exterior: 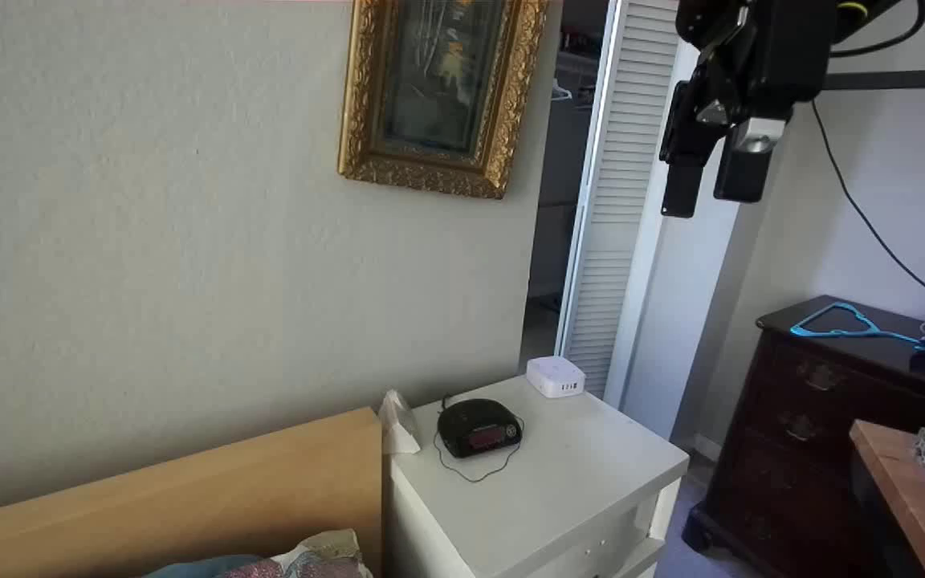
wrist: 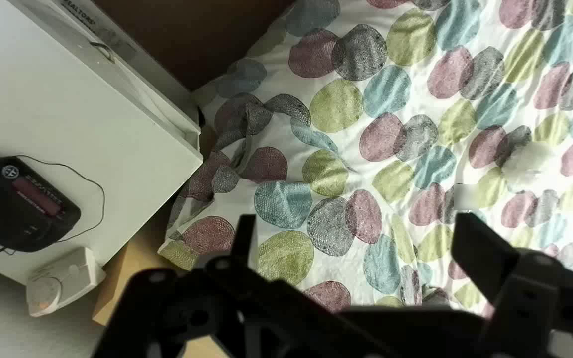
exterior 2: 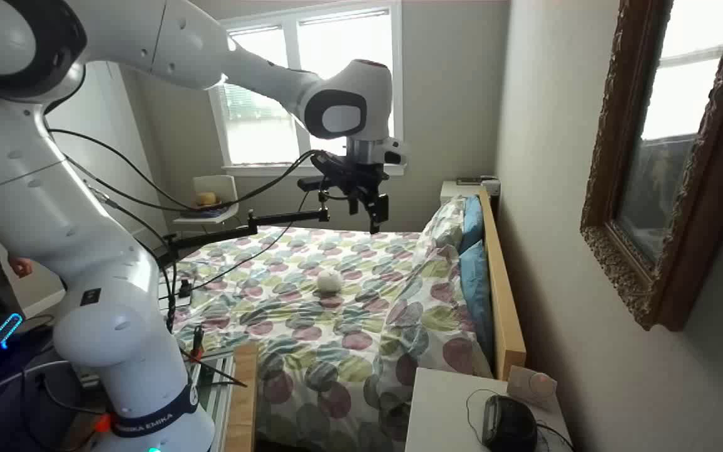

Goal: Straighten the photo on the wall

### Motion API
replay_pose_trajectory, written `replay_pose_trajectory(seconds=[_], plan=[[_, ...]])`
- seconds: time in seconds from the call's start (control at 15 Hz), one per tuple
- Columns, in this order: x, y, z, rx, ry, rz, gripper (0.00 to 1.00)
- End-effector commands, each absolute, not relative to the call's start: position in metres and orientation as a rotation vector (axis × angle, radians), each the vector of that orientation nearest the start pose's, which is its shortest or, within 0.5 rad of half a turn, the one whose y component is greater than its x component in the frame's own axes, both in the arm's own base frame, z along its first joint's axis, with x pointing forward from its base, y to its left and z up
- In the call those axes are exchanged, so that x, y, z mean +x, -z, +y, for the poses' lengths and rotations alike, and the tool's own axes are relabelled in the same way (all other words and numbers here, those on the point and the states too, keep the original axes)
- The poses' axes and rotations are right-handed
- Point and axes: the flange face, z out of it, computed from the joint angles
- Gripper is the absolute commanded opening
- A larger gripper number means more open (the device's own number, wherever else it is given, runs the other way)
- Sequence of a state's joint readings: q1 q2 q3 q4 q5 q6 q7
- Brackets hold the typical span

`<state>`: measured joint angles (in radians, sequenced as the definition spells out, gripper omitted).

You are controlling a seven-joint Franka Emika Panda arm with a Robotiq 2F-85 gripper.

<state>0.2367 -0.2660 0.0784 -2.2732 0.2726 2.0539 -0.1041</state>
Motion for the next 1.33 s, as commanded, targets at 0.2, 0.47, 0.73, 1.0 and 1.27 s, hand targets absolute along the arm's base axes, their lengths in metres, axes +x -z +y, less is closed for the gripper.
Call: replay_pose_trajectory(seconds=[0.2, 0.47, 0.73, 1.0, 1.27], plan=[[0.445, -0.471, 0.162, -2.883, 0.033, -0.429, 1.0], [0.445, -0.471, 0.162, -2.883, 0.033, -0.429, 1.0], [0.449, -0.47, 0.161, -2.892, 0.026, -0.389, 1.0], [0.473, -0.473, 0.147, -2.923, 0.174, -0.038, 1.0], [0.501, -0.467, 0.118, -2.889, 0.366, 0.248, 1.0]])
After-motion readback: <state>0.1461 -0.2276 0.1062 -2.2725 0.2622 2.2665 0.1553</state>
